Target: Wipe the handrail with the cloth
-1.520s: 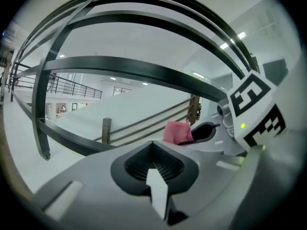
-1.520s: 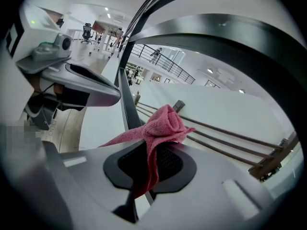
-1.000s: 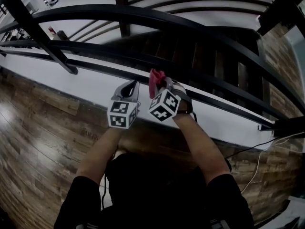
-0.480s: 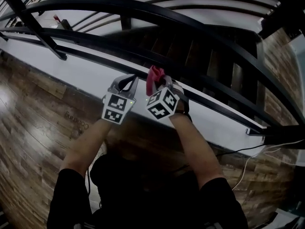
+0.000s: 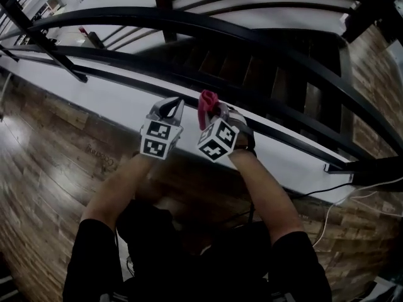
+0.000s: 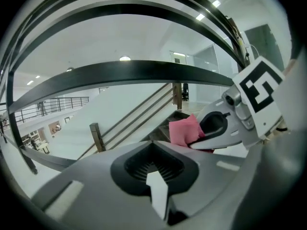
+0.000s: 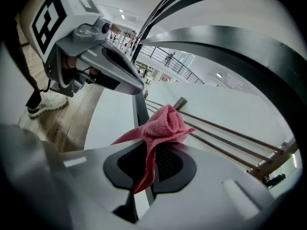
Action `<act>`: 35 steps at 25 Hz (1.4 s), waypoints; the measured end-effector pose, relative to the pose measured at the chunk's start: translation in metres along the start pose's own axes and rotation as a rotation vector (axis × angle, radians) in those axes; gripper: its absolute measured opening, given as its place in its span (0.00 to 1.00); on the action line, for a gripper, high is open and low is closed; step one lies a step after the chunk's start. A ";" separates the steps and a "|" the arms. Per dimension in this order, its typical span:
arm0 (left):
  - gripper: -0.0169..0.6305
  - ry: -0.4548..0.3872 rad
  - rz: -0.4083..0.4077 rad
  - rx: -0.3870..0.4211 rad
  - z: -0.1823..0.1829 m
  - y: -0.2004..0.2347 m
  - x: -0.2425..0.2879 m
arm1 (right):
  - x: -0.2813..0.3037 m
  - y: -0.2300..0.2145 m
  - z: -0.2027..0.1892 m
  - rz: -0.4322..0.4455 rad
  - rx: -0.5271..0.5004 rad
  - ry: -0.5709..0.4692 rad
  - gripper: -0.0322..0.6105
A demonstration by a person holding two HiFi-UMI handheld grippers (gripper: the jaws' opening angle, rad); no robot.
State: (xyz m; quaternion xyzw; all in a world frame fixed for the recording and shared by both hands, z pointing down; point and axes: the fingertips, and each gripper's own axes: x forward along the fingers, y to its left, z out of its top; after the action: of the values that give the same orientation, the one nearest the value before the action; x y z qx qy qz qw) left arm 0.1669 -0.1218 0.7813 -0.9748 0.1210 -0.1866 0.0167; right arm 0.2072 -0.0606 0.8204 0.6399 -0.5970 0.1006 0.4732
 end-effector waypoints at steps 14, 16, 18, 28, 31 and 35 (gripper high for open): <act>0.03 0.048 -0.060 0.078 0.011 -0.090 0.047 | -0.049 -0.029 -0.094 -0.024 0.097 0.032 0.11; 0.03 0.054 -0.056 0.100 0.013 -0.099 0.054 | -0.057 -0.034 -0.105 -0.030 0.119 0.040 0.11; 0.03 0.042 -0.049 0.096 0.017 -0.108 0.060 | -0.064 -0.038 -0.116 -0.040 0.128 0.047 0.11; 0.03 0.031 -0.147 0.023 0.019 -0.176 0.075 | -0.094 -0.053 -0.170 -0.099 0.106 0.089 0.11; 0.03 0.024 -0.177 0.035 0.023 -0.194 0.079 | -0.102 -0.058 -0.184 -0.119 0.122 0.099 0.11; 0.03 0.022 -0.210 0.012 0.028 -0.214 0.084 | -0.113 -0.066 -0.201 -0.140 0.167 0.111 0.11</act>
State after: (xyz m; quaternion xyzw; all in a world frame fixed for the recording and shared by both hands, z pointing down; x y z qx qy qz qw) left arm 0.3017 0.0650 0.8018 -0.9799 0.0173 -0.1987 0.0013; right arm 0.3214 0.1504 0.8176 0.7106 -0.5133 0.1521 0.4565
